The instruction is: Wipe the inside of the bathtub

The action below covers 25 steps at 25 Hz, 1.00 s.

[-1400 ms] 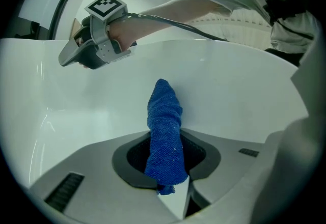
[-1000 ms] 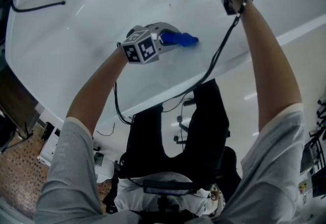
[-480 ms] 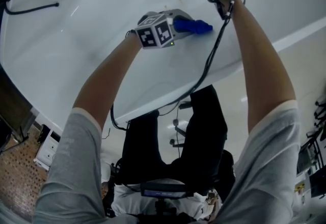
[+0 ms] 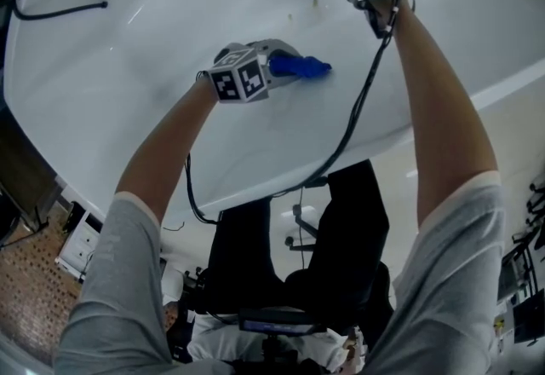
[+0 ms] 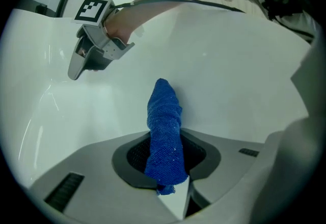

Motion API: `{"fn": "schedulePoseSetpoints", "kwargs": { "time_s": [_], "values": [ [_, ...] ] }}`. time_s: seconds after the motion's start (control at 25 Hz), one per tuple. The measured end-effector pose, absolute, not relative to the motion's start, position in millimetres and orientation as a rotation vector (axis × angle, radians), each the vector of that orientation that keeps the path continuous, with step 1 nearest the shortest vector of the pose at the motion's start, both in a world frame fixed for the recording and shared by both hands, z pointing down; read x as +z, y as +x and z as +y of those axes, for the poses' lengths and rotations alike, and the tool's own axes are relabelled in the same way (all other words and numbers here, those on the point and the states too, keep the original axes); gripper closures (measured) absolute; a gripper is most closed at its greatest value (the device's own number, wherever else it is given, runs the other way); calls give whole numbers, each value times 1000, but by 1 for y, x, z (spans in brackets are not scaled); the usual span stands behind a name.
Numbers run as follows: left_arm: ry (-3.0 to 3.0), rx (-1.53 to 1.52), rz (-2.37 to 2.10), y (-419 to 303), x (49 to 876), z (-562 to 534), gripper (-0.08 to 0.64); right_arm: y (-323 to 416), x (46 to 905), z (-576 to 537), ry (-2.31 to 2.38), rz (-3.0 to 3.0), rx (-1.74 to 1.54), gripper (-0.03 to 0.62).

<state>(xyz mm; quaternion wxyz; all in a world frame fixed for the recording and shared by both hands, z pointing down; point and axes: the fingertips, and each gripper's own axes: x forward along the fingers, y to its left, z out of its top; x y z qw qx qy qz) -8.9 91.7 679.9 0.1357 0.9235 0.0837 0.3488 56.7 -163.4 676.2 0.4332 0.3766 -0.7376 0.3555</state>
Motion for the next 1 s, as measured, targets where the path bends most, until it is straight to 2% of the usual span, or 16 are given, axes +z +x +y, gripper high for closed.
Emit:
{"fn": "schedulePoseSetpoints", "kwargs": {
  "time_s": [0.16, 0.6, 0.76, 1.0],
  "values": [
    [2694, 1021, 257, -7, 685, 88, 448, 52, 684, -167, 920, -1848, 870, 583],
    [2768, 1006, 224, 70, 711, 26, 448, 66, 694, -181, 956, -1866, 891, 583],
    [2768, 993, 225, 62, 714, 33, 448, 67, 694, -183, 965, -1878, 911, 583],
    [2712, 1100, 300, 5, 730, 71, 449, 65, 697, -184, 945, -1892, 896, 583]
  ]
}}
